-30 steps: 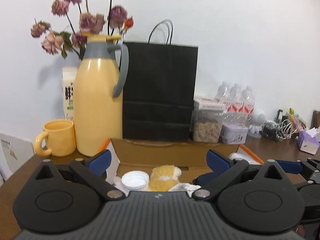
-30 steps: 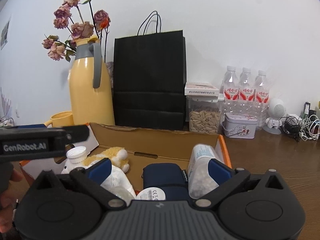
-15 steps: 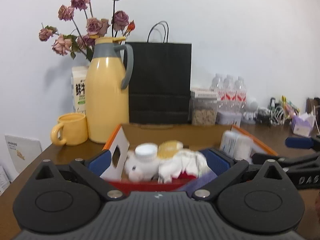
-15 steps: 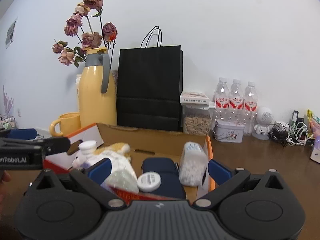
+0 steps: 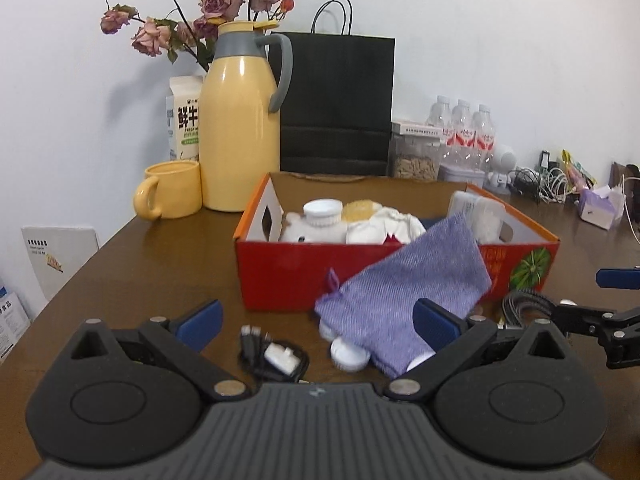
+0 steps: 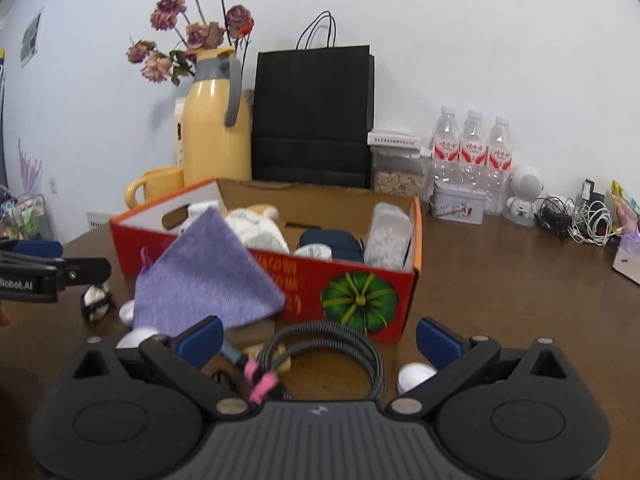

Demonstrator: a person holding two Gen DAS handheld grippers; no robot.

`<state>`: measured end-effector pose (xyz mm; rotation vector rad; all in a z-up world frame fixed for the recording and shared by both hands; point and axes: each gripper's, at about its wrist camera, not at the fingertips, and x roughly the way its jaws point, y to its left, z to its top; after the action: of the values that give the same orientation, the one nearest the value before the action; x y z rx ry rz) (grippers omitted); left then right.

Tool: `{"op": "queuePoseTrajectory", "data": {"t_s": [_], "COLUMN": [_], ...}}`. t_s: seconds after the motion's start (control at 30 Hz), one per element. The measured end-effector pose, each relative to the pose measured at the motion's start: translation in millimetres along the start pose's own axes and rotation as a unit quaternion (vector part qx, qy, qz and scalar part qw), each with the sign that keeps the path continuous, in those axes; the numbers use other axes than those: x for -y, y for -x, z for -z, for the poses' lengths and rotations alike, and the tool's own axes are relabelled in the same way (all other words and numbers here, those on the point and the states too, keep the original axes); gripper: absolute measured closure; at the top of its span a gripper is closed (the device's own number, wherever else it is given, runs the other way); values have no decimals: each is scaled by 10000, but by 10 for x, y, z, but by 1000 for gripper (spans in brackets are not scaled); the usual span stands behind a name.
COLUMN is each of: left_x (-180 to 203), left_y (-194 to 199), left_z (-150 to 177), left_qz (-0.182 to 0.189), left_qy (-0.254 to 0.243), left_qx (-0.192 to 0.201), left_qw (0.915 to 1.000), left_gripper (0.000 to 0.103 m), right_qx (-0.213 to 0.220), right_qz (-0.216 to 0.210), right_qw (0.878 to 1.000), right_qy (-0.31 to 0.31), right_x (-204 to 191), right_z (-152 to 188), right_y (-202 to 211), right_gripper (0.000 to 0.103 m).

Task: Organize objects
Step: 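Move both tools back over the cables on the table, then grasp the braided black cable with pink tie using the right gripper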

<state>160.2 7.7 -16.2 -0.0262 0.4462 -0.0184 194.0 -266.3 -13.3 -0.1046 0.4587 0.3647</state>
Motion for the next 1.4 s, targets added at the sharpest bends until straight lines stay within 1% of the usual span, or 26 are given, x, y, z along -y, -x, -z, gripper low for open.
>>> {"op": "queuePoseTrajectory", "data": {"t_s": [0.1, 0.27, 0.57, 0.67, 0.87, 1.1, 1.2, 1.4], "left_x": [-25, -74, -125, -132, -164, -184, -195, -200], "left_y": [48, 63, 74, 68, 71, 46, 42, 44], "left_z": [55, 173, 230, 240, 240, 242, 251, 251], "left_qz": [66, 15, -45, -18, 63, 50, 59, 50], "left_qy": [-10, 21, 142, 162, 277, 371, 414, 442], "left_qx": [-103, -258, -169, -173, -167, -247, -260, -264], "left_qw": [9999, 9997, 9997, 9997, 9995, 9990, 9988, 9987], "left_gripper": [0, 0, 0, 0, 0, 0, 0, 0], "right_qx": [-139, -364, -676, -787, -906, -1096, -1121, -1130], "right_qz": [-4, -43, -250, -227, -307, -393, -465, -494], "right_qw": [9999, 9993, 9973, 9964, 9950, 9931, 9926, 9924], "right_qy": [41, 50, 161, 208, 294, 167, 20, 9], "right_x": [-4, -21, -37, -11, 9, 37, 73, 74], "right_z": [56, 154, 118, 82, 47, 60, 53, 43], "right_y": [34, 28, -175, -294, -464, -583, -610, -635], "right_gripper": [0, 0, 0, 0, 0, 2, 3, 1]}}
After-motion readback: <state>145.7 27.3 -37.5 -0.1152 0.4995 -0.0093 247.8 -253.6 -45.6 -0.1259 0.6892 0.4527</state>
